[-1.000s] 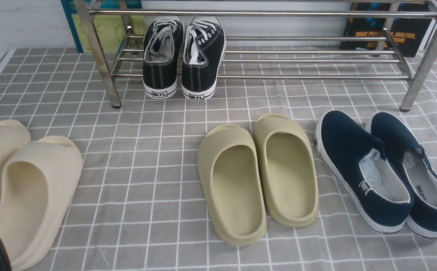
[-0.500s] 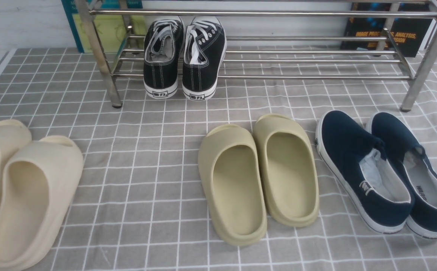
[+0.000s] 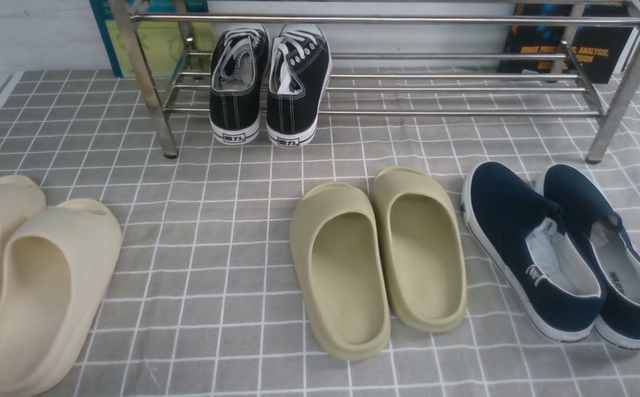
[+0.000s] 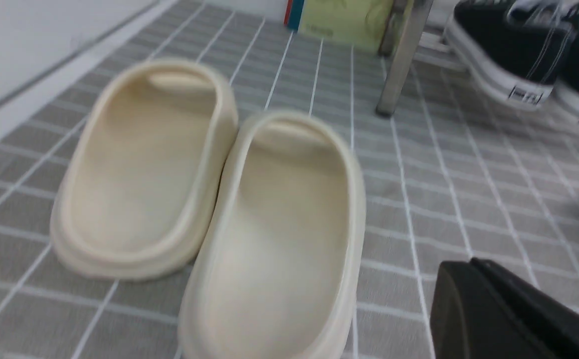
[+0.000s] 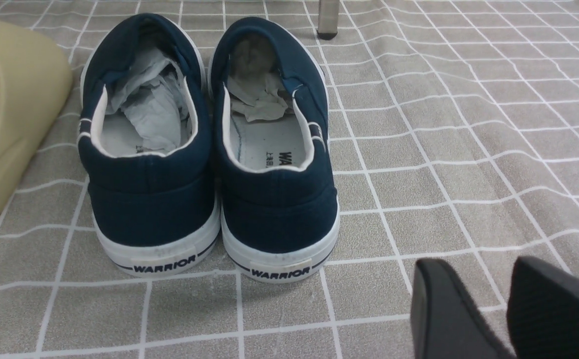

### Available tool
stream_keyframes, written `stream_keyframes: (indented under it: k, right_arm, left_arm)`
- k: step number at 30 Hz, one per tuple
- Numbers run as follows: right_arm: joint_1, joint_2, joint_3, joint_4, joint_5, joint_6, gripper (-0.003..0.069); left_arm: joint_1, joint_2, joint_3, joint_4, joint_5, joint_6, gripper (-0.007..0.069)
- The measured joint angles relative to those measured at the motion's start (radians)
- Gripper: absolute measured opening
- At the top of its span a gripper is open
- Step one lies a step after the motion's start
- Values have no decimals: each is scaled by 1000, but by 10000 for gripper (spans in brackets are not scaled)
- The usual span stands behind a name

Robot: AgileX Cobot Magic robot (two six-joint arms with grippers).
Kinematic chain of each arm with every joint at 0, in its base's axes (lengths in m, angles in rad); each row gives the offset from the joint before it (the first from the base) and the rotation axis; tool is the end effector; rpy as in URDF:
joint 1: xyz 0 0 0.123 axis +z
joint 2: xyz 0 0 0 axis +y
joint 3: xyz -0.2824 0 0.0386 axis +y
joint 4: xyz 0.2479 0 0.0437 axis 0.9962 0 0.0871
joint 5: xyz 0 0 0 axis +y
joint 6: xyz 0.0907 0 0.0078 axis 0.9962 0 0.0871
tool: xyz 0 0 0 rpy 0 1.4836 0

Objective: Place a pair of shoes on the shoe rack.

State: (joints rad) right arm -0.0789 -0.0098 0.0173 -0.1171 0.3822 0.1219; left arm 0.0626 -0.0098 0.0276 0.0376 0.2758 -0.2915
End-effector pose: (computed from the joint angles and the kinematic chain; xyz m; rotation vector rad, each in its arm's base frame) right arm 0.0518 -0.0081 0.1737 0.1162 1.8679 -0.0861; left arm 0.0548 0.0044 0.1793 -0.2889 1.7552 -0.1300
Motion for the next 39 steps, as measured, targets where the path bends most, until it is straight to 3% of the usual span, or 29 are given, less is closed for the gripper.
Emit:
stream_keyframes:
  k: [6, 39]
  right_arm:
    - [0, 0, 0, 0, 0, 0, 239]
    - [0, 0, 0, 0, 0, 0, 239]
  left_arm:
    - [0, 0, 3, 1, 96, 0, -13]
    - [0, 0, 3, 3, 108, 0, -13]
